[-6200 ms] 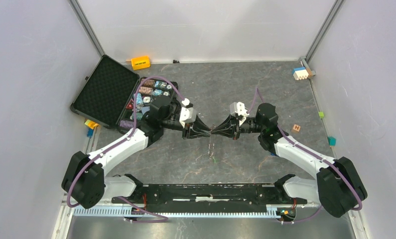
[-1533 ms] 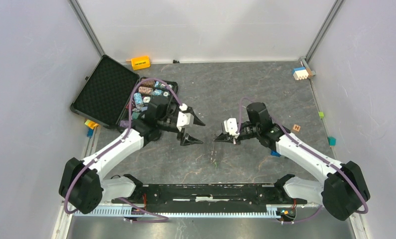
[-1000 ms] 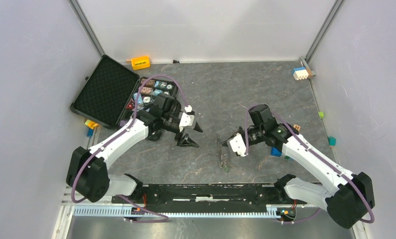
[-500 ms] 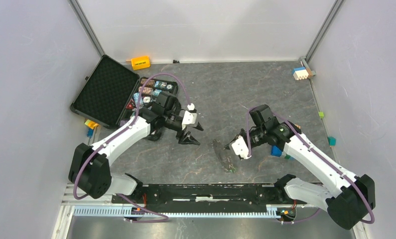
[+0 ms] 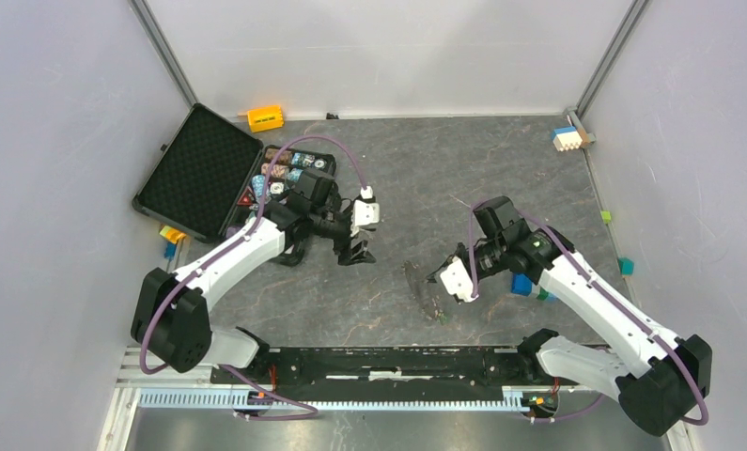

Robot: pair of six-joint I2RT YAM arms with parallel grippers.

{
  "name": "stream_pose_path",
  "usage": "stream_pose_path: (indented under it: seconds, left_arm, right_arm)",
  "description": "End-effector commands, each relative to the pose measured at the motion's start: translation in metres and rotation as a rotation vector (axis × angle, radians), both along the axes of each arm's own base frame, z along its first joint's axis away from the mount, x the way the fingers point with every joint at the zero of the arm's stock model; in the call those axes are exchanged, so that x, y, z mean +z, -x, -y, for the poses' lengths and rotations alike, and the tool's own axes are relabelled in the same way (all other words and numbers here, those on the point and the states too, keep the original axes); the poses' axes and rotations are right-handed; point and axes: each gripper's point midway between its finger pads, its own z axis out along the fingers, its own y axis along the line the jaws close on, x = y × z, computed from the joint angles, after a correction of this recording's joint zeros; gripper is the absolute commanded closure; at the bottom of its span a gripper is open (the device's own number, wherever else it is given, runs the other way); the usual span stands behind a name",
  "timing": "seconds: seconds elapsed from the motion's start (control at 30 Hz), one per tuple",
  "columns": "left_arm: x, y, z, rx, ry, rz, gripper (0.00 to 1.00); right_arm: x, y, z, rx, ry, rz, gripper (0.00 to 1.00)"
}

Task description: Put the keys on the keyring

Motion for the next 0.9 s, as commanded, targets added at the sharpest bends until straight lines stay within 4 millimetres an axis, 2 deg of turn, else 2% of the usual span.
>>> stream_pose_path:
  seconds: [0.0, 0.23, 0.5, 0.87]
  left_arm:
    - [0.015, -0.031, 0.002, 0.134, -0.010, 0.051, 0.17]
    - [0.012, -0.028, 0.004, 0.135, 0.003, 0.032, 0.17]
    - [0.015, -0.022, 0.005, 0.115, 0.021, 0.024, 0.18]
    - [0.009, -0.021, 0.007, 0.104, 0.013, 0.009, 0.18]
  right_arm:
    - [0.032, 0.042, -0.001, 0.312, -0.128, 0.146, 1.00]
    - [0.041, 0.057, 0.002, 0.362, -0.169, 0.138, 1.00]
    - [0.043, 0.061, 0.002, 0.362, -0.183, 0.138, 1.00]
    - [0.040, 0.060, 0.002, 0.357, -0.178, 0.112, 1.00]
